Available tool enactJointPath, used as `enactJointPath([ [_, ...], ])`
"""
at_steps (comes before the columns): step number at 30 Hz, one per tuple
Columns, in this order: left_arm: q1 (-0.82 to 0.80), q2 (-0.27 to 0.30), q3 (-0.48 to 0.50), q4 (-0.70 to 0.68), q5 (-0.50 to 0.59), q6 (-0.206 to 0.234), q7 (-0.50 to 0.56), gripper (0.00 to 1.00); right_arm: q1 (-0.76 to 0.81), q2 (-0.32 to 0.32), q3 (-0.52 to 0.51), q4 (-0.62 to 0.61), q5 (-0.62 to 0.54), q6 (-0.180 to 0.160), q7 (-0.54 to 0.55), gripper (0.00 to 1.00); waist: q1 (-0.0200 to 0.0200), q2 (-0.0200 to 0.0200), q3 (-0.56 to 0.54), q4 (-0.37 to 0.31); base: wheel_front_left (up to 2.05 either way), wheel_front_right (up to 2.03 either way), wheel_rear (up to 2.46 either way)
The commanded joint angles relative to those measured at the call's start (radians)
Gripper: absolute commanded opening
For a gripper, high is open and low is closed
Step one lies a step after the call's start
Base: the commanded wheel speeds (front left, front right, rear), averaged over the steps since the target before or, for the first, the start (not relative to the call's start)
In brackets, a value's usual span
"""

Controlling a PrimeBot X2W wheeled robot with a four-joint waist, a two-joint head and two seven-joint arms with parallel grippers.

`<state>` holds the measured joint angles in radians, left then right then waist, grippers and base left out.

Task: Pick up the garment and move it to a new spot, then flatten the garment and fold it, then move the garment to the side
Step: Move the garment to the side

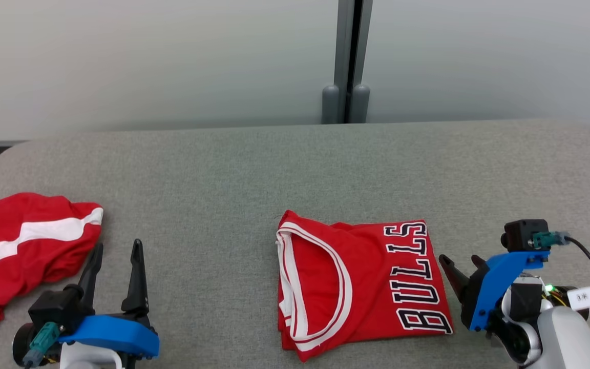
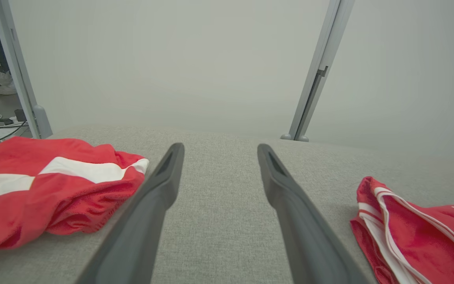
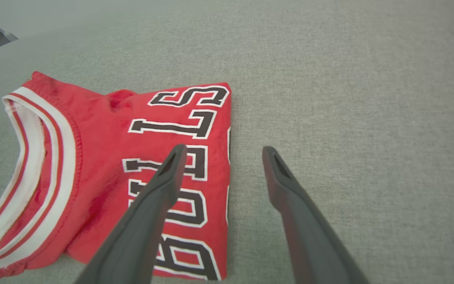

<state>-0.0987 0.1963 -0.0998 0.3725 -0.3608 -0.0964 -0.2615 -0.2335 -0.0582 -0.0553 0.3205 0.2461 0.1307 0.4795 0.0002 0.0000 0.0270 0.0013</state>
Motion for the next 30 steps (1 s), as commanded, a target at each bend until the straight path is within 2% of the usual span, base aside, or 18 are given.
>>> enactJointPath([
  [1, -0.024, 0.009, 0.0, -0.005, -0.003, 0.001, -0.001, 1.0, -0.035, 0.005, -0.015, 0.037, -0.015, 0.0, 0.035, 1.0, -0.0002, 0.0, 0.024, 0.015, 0.0, 0.0, 0.0],
  [5, -0.055, 0.01, -0.013, -0.004, 0.003, -0.001, -0.001, 1.0, -0.107, 0.008, -0.031, 0.136, -0.004, 0.0, 0.086, 1.0, -0.0002, 0.0, 0.057, 0.033, 0.0, 0.0, 0.0],
  [9, -0.077, 0.005, -0.026, 0.0, 0.007, -0.006, -0.002, 1.0, -0.151, 0.008, -0.013, 0.235, 0.02, 0.0, 0.093, 1.0, -0.0002, 0.0, 0.077, 0.053, 0.0, 0.0, 0.0],
  [16, -0.091, 0.002, -0.032, 0.013, 0.005, -0.008, -0.003, 1.0, -0.167, 0.011, 0.037, 0.369, -0.023, 0.0, 0.142, 0.98, -0.0002, 0.0, 0.08, 0.071, 0.0, 0.0, 0.0],
  [17, -0.09, 0.002, -0.031, 0.014, 0.004, -0.008, -0.003, 1.0, -0.17, 0.012, 0.042, 0.375, -0.028, 0.0, 0.138, 0.5, -0.0002, 0.0, 0.081, 0.07, 0.0, 0.0, 0.0],
  [18, -0.089, 0.002, -0.03, 0.014, 0.004, -0.008, -0.003, 1.0, -0.174, 0.013, 0.05, 0.38, -0.039, 0.0, 0.135, 0.16, -0.0002, 0.0, 0.082, 0.07, 0.0, 0.0, 0.0],
  [19, -0.088, 0.002, -0.029, 0.013, 0.004, -0.007, -0.003, 1.0, -0.178, 0.014, 0.06, 0.381, -0.049, 0.0, 0.131, 0.0, -0.0002, 0.0, 0.083, 0.069, 0.0, 0.0, 0.0],
  [21, -0.086, 0.002, -0.028, 0.011, 0.003, -0.007, -0.004, 1.0, -0.187, 0.013, 0.076, 0.375, -0.066, 0.0, 0.121, 0.0, -0.0002, 0.0, 0.086, 0.065, 0.0, 0.0, 0.0],
  [24, -0.088, 0.001, -0.029, 0.006, 0.004, -0.008, -0.004, 1.0, -0.223, -0.023, 0.127, 0.341, -0.077, 0.0, 0.102, 0.0, -0.0002, 0.0, 0.095, 0.054, 0.0, 0.0, 0.0],
  [30, -0.095, 0.002, -0.024, -0.022, 0.006, -0.007, -0.004, 1.0, -0.334, -0.157, 0.304, 0.223, -0.058, 0.0, 0.11, 0.0, -0.0002, 0.0, 0.132, 0.001, 0.0, 0.0, 0.0],
])
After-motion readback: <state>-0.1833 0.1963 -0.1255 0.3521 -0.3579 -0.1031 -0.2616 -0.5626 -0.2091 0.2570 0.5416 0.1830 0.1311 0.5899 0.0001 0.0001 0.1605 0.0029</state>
